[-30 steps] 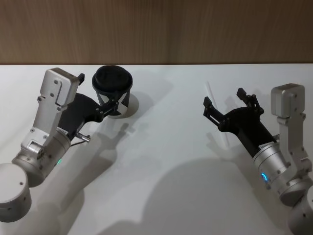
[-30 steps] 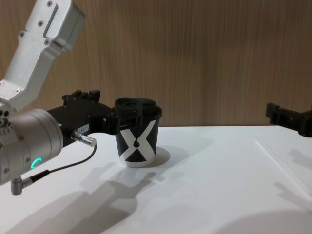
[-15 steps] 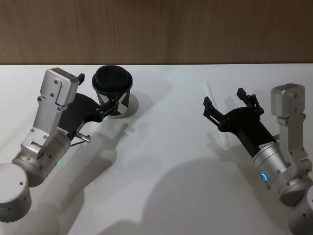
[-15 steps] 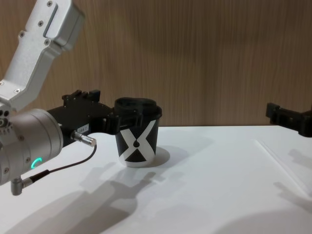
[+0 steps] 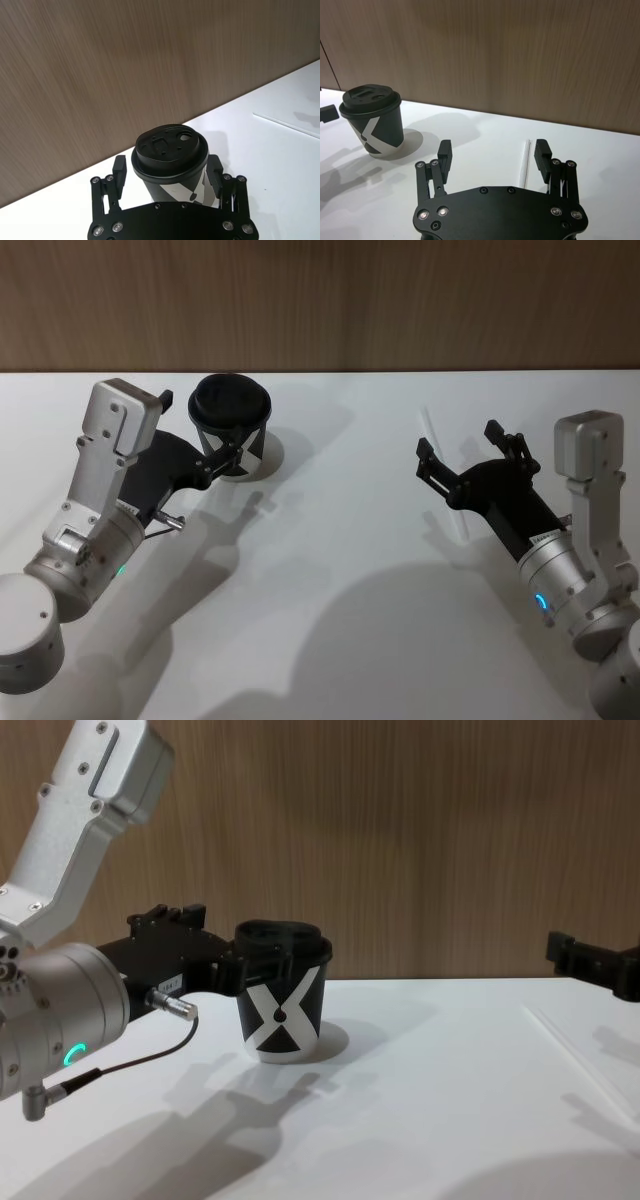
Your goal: Pick up the straw with one hand, pass it to the other hand, and insert it into the cup.
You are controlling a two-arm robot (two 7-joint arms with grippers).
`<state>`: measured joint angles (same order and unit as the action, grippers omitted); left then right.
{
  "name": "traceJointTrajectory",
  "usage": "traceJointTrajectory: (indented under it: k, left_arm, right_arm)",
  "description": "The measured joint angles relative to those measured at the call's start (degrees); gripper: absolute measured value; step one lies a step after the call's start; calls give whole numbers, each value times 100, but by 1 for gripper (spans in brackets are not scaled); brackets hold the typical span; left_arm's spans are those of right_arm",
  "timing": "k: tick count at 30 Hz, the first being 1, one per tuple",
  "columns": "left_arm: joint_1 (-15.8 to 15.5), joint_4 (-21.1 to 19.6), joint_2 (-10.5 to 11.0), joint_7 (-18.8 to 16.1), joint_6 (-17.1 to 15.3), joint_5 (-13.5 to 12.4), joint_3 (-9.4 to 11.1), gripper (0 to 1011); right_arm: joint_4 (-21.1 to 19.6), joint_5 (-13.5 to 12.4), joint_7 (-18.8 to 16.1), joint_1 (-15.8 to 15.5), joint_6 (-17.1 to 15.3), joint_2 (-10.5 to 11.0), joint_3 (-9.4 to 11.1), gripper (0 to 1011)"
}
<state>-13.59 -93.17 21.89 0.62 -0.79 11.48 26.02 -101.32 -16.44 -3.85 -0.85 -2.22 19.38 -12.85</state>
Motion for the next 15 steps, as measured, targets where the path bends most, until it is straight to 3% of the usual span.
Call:
traceJointTrajectory:
  k: [6,15]
  left_arm:
    - [0,0,0,0,0,0,0,1001]
    - [0,0,0,0,0,0,0,1001]
  right_arm:
    - [-42,10,-9,6,-169,28,15,1001]
    - [-79,-39,-11,52,-736,24,50,1001]
